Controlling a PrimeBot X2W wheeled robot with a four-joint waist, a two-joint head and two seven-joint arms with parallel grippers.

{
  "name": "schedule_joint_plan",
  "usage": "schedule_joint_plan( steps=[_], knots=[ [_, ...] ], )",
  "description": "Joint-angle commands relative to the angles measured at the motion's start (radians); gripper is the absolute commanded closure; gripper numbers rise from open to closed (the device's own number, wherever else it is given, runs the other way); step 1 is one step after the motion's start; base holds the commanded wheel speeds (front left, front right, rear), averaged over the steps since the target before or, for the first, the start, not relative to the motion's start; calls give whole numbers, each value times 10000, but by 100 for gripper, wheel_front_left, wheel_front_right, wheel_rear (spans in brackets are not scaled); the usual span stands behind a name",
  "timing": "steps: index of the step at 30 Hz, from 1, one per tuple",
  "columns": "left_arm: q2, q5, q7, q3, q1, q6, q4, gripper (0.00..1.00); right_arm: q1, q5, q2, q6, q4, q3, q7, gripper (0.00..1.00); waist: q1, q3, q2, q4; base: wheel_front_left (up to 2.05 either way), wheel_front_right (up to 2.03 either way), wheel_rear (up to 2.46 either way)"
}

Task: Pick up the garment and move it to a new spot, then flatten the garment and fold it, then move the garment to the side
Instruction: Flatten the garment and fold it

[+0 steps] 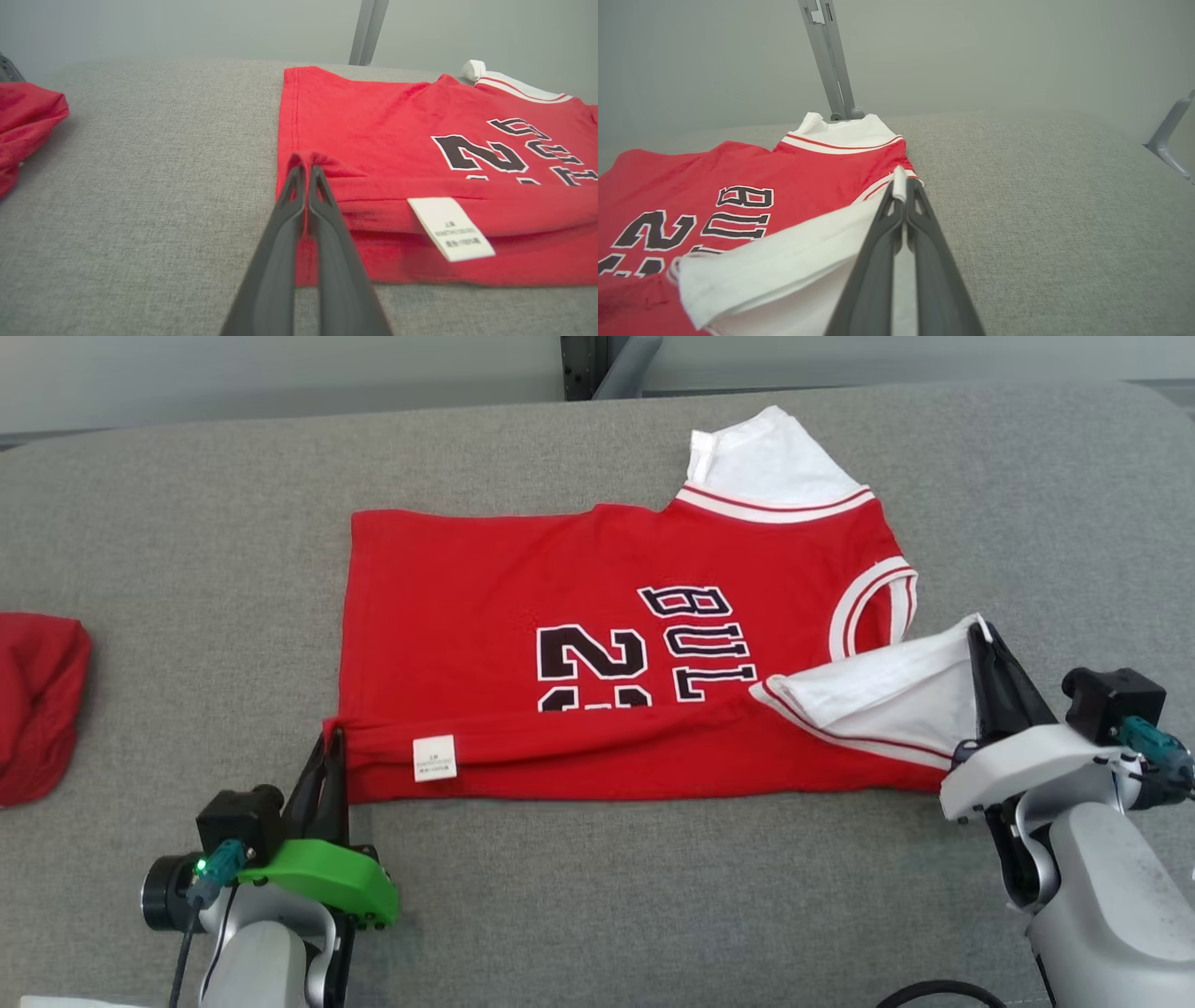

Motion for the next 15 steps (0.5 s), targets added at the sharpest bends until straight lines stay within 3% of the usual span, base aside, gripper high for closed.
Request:
schedule_joint_plan(
  steps=[1, 15],
  knots=[
    [42, 58, -2, 16, -281, 77, 52, 100, -276, -76, -71, -18, 93, -18, -29, 100, 0, 565, -1, 114, 0, 0, 0],
    [42, -174, -2, -139, -1426, 382, 220, 100, -1732, -614, 34, -18, 675, -47, -27, 100, 0, 1527, -1, 128, 0, 0, 0]
  ],
)
